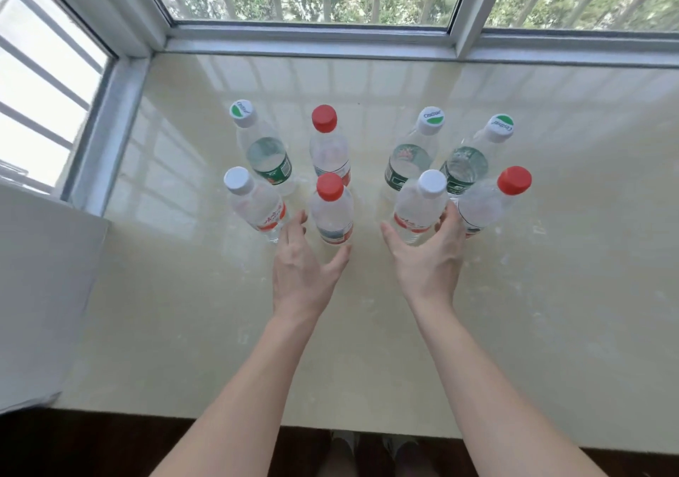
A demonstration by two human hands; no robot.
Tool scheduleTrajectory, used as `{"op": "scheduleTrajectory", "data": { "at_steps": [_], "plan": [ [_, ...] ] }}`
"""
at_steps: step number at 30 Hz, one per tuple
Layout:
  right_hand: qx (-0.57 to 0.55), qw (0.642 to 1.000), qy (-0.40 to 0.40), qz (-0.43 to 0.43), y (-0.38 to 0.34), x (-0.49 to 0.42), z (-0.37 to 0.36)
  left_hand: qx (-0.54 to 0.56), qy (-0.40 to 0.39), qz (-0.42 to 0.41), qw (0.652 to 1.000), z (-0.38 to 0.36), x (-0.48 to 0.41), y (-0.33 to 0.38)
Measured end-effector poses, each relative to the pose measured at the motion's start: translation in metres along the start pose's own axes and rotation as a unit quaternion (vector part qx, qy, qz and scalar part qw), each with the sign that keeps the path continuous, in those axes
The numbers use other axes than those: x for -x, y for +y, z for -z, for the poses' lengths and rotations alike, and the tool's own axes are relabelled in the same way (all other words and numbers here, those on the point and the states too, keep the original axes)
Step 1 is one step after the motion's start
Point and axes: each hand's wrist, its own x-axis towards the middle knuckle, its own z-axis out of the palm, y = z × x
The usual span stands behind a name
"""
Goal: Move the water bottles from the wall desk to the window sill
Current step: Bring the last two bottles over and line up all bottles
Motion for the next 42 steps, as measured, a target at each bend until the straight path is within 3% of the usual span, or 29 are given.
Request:
{"op": "scheduleTrajectory", "data": {
  "at_steps": [14, 24, 32, 42],
  "plan": [
    [0.024, 0.996, 0.073, -0.052, -0.011, -0.02, -0.021, 0.063, -0.02, 0.002, 0.998, -0.007, -0.037, -0.004],
    [0.031, 0.999, 0.021, -0.033, 0.005, -0.008, -0.016, 0.085, -0.045, -0.029, 0.995, -0.008, -0.045, -0.003],
    [0.014, 0.998, -0.054, -0.032, 0.04, -0.027, -0.025, 0.154, -0.073, 0.015, 0.985, -0.016, -0.043, -0.003],
    [0.029, 0.997, -0.065, -0.027, 0.051, -0.037, -0.035, 0.152, -0.085, 0.025, 0.984, -0.022, -0.048, -0.01]
  ]
}}
